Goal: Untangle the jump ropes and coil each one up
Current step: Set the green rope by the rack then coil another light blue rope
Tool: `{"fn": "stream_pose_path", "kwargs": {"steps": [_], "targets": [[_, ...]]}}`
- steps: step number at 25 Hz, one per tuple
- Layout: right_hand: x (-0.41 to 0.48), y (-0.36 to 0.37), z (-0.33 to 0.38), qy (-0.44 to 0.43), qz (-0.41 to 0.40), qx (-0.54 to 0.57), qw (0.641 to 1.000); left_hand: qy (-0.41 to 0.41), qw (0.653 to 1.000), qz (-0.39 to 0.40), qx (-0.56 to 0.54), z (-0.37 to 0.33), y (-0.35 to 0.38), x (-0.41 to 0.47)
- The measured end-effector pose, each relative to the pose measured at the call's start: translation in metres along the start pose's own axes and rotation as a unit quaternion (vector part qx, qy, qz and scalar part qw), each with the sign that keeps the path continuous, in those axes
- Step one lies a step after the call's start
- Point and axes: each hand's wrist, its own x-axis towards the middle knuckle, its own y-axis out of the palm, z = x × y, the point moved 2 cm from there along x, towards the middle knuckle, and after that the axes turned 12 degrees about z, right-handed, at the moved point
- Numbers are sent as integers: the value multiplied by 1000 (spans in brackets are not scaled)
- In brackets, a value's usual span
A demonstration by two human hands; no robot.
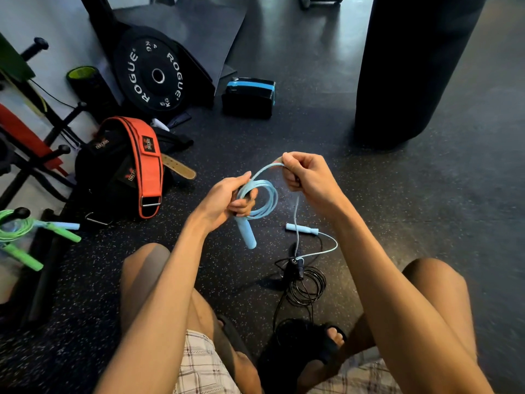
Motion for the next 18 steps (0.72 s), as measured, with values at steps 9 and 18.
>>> {"fn": "stream_pose_path", "kwargs": {"steps": [9,18], "targets": [[-14,0,-65,74,-69,-75,992,47,982,14,-183,9,15,1],[-59,-10,-160,250,-5,-226,941,166,946,-115,-253,3,-5,2]]}}
